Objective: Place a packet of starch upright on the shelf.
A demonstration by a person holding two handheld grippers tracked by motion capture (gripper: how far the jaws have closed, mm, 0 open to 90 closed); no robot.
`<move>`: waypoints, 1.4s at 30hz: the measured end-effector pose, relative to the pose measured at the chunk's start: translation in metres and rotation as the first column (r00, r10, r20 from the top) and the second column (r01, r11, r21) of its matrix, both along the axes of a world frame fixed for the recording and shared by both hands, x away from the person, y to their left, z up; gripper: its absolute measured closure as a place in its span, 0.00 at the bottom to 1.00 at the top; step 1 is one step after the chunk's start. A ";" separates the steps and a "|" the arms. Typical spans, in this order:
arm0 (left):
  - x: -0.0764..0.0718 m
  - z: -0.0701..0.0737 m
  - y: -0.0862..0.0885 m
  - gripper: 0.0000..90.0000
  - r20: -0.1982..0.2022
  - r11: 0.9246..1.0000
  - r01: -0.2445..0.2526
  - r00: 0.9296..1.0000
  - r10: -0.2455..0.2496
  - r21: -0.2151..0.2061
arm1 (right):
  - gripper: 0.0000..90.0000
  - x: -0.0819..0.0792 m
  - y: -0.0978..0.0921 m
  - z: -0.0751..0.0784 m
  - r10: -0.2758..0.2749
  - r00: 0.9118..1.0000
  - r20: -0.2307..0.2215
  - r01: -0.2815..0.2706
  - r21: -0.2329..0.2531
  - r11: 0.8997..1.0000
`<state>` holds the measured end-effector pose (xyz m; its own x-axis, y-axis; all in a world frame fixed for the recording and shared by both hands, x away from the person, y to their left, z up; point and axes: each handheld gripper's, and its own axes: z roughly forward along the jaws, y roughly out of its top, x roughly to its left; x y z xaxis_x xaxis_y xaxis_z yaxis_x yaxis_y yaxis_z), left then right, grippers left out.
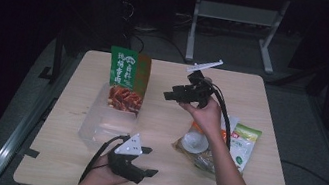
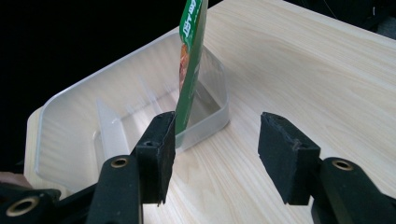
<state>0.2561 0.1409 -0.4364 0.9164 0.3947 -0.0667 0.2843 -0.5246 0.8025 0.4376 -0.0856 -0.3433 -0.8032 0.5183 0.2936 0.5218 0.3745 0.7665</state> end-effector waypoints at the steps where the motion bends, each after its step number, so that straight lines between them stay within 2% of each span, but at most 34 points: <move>1: 0.000 0.000 0.000 0.31 -0.001 1.000 0.000 1.000 0.000 0.000 | 0.50 -0.001 -0.001 0.001 -0.004 1.000 -0.006 0.004 0.000 1.000; 5: 0.001 -0.001 -0.001 0.31 -0.004 1.000 -0.003 1.000 0.003 -0.007 | 0.50 -0.006 -0.008 0.002 -0.011 1.000 0.012 0.011 -0.001 1.000; 20: 0.001 0.001 -0.007 0.31 -0.007 1.000 -0.007 1.000 0.007 -0.005 | 0.47 -0.026 -0.039 -0.005 -0.039 0.999 -0.023 0.039 -0.014 0.999; 22: 0.001 0.001 -0.008 0.31 -0.001 1.000 0.000 1.000 0.000 0.001 | 0.47 -0.030 -0.044 -0.006 -0.045 0.999 -0.013 0.045 -0.019 0.999; 33: 0.004 0.005 -0.016 0.31 0.003 1.000 0.004 1.000 -0.004 0.012 | 0.45 -0.044 -0.072 -0.010 -0.082 0.996 -0.024 0.081 -0.024 0.996; 36: 0.007 0.006 -0.021 0.31 0.002 1.000 0.002 1.000 -0.002 0.014 | 0.45 -0.049 -0.082 -0.011 -0.090 0.995 -0.038 0.088 -0.034 0.996; 42: 0.013 0.005 -0.030 0.31 -0.007 1.000 0.000 1.000 0.000 0.013 | 0.45 -0.056 -0.097 -0.015 -0.107 0.994 -0.031 0.106 -0.050 0.993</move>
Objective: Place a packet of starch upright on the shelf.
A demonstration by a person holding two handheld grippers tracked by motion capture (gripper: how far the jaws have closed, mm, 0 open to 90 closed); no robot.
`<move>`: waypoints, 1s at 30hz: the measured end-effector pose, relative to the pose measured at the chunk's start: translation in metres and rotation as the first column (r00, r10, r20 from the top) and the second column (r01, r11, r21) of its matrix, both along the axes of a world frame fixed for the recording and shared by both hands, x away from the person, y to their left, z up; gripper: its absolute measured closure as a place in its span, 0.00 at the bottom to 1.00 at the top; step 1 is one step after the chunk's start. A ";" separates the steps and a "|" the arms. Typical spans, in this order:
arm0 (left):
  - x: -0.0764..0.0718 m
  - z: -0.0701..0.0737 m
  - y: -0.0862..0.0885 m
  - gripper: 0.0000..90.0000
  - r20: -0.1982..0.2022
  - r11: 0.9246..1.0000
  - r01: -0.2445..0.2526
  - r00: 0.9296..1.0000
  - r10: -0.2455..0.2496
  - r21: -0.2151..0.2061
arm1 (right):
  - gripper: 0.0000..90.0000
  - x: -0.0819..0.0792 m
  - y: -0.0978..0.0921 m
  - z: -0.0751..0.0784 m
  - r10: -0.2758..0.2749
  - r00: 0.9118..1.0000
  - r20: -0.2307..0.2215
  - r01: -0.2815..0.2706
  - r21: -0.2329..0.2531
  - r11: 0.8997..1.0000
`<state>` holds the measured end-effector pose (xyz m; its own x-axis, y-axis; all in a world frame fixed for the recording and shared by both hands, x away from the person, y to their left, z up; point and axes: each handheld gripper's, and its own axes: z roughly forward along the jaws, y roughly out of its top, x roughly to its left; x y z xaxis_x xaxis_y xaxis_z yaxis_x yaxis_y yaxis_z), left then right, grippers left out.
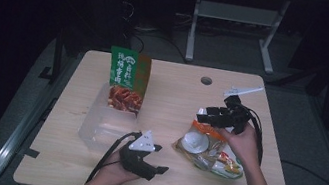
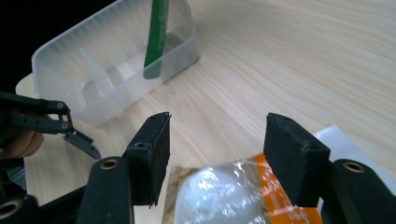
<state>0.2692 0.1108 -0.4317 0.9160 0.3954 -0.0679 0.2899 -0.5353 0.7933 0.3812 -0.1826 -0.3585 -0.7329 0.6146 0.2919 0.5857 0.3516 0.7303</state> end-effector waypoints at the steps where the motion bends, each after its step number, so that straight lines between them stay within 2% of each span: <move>1: 0.001 -0.001 -0.002 0.31 -0.006 1.000 -0.005 1.000 0.005 -0.005 | 0.45 -0.001 -0.003 -0.001 -0.006 1.000 -0.005 0.006 0.000 1.000; 4: 0.004 -0.002 -0.006 0.31 -0.011 1.000 -0.004 1.000 0.004 0.005 | 0.45 -0.004 -0.010 -0.004 -0.015 1.000 -0.027 0.014 -0.008 1.000; 7: 0.006 -0.002 -0.008 0.31 -0.005 1.000 0.002 1.000 -0.002 0.016 | 0.45 -0.007 -0.017 -0.007 -0.024 0.999 -0.024 0.024 -0.007 1.000; 12: 0.007 -0.002 -0.012 0.31 -0.011 1.000 -0.003 1.000 0.003 -0.001 | 0.45 -0.011 -0.027 -0.014 -0.036 0.998 -0.041 0.036 -0.011 0.999; 13: 0.007 -0.002 -0.013 0.31 -0.011 1.000 -0.002 1.000 0.002 -0.001 | 0.45 -0.012 -0.028 -0.015 -0.037 0.998 -0.053 0.036 -0.020 0.999; 29: 0.008 0.000 -0.014 0.31 -0.007 1.000 0.001 1.000 -0.001 0.002 | 0.45 -0.027 -0.052 -0.032 -0.078 0.994 -0.076 0.075 -0.040 0.996; 30: 0.009 0.000 -0.014 0.31 -0.007 1.000 -0.002 1.000 0.002 0.000 | 0.45 -0.029 -0.055 -0.034 -0.090 0.992 -0.089 0.086 -0.043 0.995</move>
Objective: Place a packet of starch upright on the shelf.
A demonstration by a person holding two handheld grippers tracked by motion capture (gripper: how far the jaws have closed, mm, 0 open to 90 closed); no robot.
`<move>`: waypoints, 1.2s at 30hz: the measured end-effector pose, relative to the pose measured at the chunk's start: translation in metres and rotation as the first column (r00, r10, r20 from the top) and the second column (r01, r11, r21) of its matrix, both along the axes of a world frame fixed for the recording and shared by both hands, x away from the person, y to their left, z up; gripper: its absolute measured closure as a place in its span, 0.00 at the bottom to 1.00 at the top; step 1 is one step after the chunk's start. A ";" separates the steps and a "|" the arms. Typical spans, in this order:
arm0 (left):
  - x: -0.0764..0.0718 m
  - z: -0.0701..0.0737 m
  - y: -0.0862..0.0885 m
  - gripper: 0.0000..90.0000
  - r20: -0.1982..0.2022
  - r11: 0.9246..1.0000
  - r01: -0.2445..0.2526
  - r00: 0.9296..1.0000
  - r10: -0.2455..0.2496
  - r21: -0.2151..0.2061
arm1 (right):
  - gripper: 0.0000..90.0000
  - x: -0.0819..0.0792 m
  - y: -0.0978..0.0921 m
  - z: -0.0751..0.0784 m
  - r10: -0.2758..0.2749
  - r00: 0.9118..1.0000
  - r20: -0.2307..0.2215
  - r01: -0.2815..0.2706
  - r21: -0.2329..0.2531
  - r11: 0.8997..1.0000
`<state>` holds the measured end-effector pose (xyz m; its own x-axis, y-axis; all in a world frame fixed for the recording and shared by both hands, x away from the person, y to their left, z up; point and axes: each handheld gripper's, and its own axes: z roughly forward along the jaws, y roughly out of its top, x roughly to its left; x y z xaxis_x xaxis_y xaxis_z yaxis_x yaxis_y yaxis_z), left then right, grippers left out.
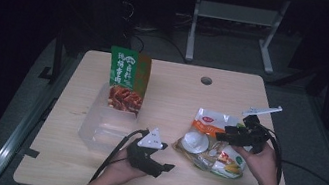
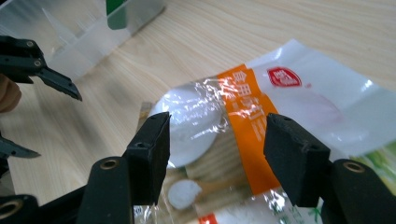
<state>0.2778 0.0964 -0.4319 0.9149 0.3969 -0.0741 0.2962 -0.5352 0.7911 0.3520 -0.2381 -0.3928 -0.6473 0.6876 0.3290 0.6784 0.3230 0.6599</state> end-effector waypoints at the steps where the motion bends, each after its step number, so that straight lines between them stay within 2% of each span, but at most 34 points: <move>1: 0.000 0.000 0.000 0.31 0.000 1.000 0.000 1.000 0.000 0.000 | 0.45 0.000 0.000 0.000 0.000 1.000 0.000 0.000 0.000 1.000; 15: 0.003 -0.003 -0.003 0.31 -0.013 1.000 0.000 1.000 0.001 0.013 | 0.45 -0.011 -0.024 -0.020 -0.051 0.998 -0.039 0.050 -0.004 0.999; 24: 0.004 -0.004 -0.005 0.31 -0.015 1.000 0.000 1.000 0.000 0.011 | 0.45 -0.004 -0.023 -0.026 -0.056 0.997 -0.057 0.055 -0.010 0.998; 29: 0.005 -0.005 -0.006 0.31 -0.018 1.000 0.003 1.000 -0.003 0.016 | 0.46 0.007 -0.017 -0.034 -0.054 0.995 -0.079 0.053 -0.013 0.998; 32: 0.006 -0.006 -0.007 0.31 -0.019 1.000 0.002 1.000 -0.002 0.014 | 0.49 0.012 -0.012 -0.037 -0.055 0.996 -0.075 0.055 -0.013 0.998; 36: 0.007 -0.006 -0.007 0.31 -0.026 1.000 -0.002 1.000 0.002 0.013 | 0.59 0.017 -0.009 -0.040 -0.068 0.995 -0.070 0.070 0.018 0.997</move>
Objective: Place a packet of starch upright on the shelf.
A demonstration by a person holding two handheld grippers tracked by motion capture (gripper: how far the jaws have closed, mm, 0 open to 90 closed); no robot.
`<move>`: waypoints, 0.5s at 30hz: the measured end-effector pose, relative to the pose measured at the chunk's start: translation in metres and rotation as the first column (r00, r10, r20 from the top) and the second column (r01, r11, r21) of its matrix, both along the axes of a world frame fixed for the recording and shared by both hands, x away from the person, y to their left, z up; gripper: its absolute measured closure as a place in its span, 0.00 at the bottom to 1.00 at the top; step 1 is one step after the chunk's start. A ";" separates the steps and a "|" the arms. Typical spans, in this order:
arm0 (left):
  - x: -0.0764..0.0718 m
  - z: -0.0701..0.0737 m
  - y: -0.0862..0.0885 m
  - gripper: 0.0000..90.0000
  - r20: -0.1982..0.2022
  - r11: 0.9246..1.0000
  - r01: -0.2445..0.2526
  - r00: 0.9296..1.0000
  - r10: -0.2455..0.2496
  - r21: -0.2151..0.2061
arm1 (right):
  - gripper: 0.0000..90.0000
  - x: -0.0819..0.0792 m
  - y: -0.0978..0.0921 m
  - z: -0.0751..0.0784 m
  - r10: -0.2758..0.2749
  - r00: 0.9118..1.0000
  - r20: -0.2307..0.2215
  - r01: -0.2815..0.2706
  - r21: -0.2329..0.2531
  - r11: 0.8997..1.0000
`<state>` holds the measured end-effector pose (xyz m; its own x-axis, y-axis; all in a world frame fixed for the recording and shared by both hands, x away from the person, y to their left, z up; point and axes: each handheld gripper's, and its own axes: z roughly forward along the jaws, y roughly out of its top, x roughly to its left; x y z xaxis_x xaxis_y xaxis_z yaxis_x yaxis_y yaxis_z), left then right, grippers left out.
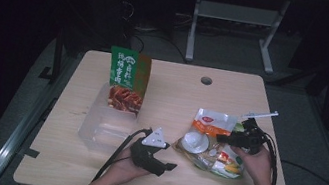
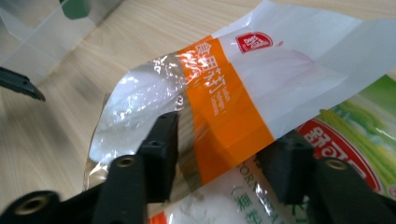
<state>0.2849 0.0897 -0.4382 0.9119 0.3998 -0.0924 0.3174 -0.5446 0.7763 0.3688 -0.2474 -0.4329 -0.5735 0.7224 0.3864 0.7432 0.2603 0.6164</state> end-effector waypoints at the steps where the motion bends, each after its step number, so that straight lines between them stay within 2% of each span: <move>1: 0.000 0.000 0.000 0.31 -0.002 1.000 -0.002 1.000 0.002 0.000 | 0.63 0.001 0.000 0.000 -0.001 1.000 0.003 0.001 0.004 1.000; 6: 0.004 -0.001 0.001 0.31 -0.013 1.000 -0.011 1.000 0.011 -0.004 | 0.83 0.002 0.003 -0.001 0.013 1.000 0.004 -0.013 0.028 1.000; 10: 0.005 -0.001 0.001 0.31 -0.019 1.000 -0.020 1.000 0.020 -0.011 | 0.98 0.001 0.007 0.001 0.038 0.999 0.006 -0.038 0.027 0.999; 11: 0.005 -0.001 0.002 0.31 -0.020 1.000 -0.021 1.000 0.020 -0.010 | 0.98 0.001 0.007 0.001 0.038 0.999 0.006 -0.038 0.027 0.999; 15: 0.008 -0.001 0.003 0.31 -0.030 0.999 -0.036 0.999 0.035 -0.018 | 1.00 -0.006 0.012 0.013 0.089 0.994 0.056 -0.091 0.030 0.995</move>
